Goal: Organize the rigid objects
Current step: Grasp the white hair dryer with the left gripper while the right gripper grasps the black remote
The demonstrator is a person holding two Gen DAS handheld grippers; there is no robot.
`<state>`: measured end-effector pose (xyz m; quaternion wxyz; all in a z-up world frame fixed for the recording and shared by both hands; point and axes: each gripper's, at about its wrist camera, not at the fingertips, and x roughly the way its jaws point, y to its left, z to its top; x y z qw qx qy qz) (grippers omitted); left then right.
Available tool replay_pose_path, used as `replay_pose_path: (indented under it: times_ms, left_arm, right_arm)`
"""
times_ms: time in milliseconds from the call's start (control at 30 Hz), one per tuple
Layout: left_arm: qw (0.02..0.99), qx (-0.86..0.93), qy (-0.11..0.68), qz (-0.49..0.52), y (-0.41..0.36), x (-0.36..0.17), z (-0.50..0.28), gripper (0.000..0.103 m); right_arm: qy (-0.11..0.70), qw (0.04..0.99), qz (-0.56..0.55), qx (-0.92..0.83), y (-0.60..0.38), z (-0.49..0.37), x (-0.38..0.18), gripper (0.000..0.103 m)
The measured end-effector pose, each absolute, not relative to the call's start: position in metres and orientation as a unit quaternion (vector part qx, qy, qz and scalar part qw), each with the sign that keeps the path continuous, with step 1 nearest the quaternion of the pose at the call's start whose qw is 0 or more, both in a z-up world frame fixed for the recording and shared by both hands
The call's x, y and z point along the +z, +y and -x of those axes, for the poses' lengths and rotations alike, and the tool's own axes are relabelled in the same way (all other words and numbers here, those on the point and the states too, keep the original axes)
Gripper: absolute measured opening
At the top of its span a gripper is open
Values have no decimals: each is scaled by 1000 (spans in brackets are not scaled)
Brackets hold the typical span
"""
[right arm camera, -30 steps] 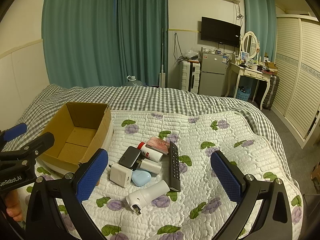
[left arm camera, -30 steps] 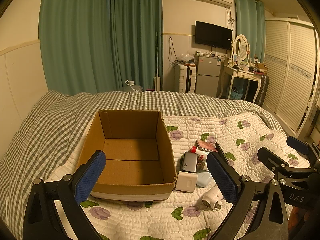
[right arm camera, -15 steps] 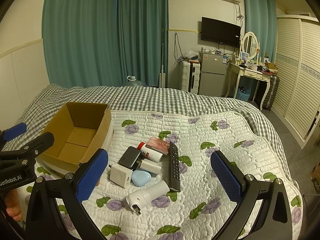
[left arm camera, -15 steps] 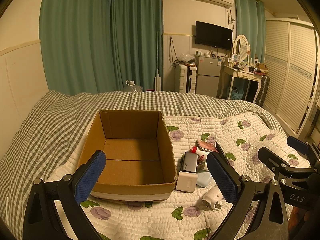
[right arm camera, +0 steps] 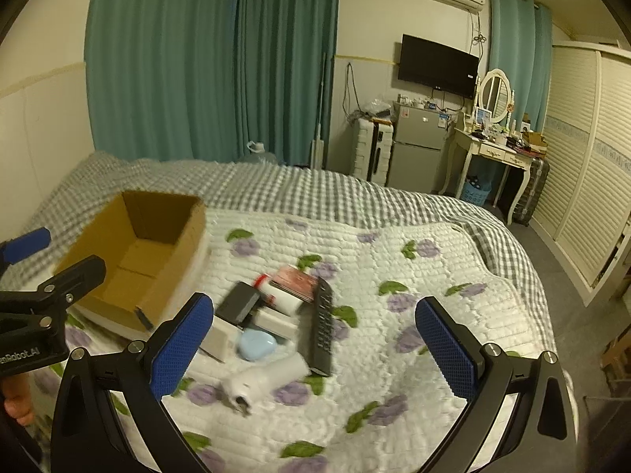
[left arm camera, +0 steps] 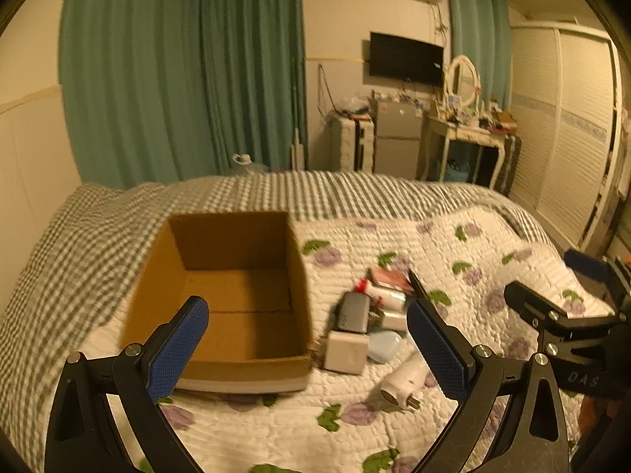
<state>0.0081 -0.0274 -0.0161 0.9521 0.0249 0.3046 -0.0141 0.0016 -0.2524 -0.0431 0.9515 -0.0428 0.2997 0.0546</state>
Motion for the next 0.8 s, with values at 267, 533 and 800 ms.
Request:
replay_pose_path:
  times_ms: [267, 533, 800]
  left_arm:
    - [921, -63, 380, -60, -83, -80, -36, 100]
    - [880, -105, 454, -91, -123, -154, -58, 97]
    - [855, -139, 490, -99, -133, -183, -67, 55]
  right_arm:
    - [359, 930, 64, 38, -292, -31, -79, 103]
    - [420, 906, 38, 46, -307, -56, -122, 103]
    - [437, 897, 33, 52, -306, -62, -132, 103]
